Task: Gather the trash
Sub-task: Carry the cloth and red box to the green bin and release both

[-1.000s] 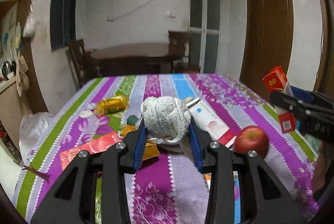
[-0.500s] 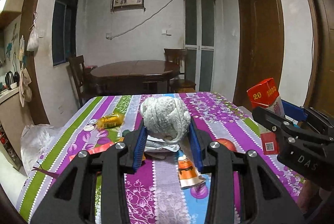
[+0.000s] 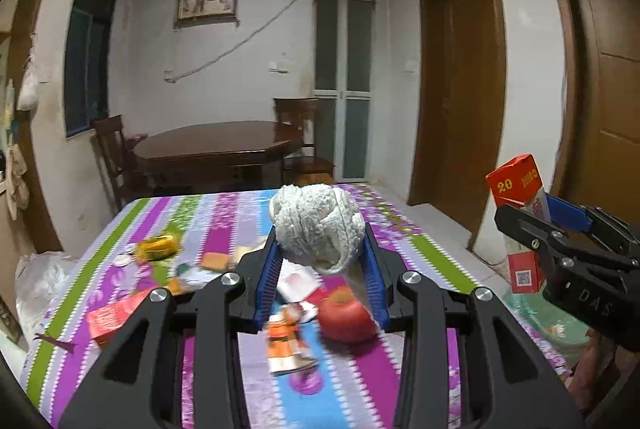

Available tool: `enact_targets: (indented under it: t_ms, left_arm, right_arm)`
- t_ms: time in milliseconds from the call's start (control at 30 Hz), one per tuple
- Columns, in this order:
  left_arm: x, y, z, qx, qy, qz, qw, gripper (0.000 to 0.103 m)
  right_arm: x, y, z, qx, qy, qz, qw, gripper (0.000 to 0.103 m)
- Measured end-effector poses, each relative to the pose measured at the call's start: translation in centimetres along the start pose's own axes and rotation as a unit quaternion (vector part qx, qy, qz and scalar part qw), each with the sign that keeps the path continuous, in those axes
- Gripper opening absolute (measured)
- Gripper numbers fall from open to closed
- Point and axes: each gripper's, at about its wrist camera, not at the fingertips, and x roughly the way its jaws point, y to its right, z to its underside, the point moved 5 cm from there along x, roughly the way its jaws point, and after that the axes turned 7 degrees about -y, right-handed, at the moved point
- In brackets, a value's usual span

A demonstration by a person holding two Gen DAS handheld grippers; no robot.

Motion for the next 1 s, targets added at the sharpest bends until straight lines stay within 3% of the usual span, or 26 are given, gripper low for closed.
enact_targets:
  t_ms: [467,700,1000]
  left_arm:
    - [4.0,12.7,-1.0,0.054,-0.019,0.094,0.994,0.036]
    - [6.2,19.8,-0.5,0.087,-0.043,0.155,0.9831,0.037]
    - [10.2,28.2,2.0,0.13,-0.109,0.227,0.9589,0.037]
  right_arm:
    - [-2.5,17.6,1.9,0.046,-0.027,0.108,0.993,0.062]
    - [-3.3,27.1,4.2,0.069,-0.065,0.155,0.983,0.062]
    - [-1.3,38.7,9.2,0.122,-0.147,0.18,0.965,0.061]
